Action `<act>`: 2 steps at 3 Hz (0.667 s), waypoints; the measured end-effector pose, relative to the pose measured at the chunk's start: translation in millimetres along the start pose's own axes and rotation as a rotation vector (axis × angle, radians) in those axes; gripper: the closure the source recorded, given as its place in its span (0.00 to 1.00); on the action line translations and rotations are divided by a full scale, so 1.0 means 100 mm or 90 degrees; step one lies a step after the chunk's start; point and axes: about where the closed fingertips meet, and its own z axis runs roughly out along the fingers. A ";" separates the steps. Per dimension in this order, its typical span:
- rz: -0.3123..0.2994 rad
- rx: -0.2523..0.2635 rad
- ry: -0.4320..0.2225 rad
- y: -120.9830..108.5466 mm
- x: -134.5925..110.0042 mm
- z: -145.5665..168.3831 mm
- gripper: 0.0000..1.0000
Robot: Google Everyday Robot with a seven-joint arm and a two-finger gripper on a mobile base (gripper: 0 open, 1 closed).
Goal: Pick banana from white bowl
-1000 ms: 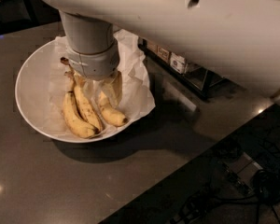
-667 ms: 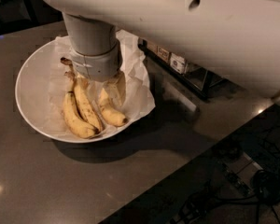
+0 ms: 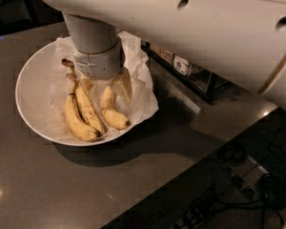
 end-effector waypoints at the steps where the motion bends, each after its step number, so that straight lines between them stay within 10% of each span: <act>1: -0.030 0.005 -0.010 -0.06 0.02 0.07 0.42; 2: -0.034 0.014 -0.017 -0.12 -0.03 0.12 0.42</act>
Offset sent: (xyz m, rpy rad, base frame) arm -0.0069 0.0165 -0.0184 0.0228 0.0499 0.0561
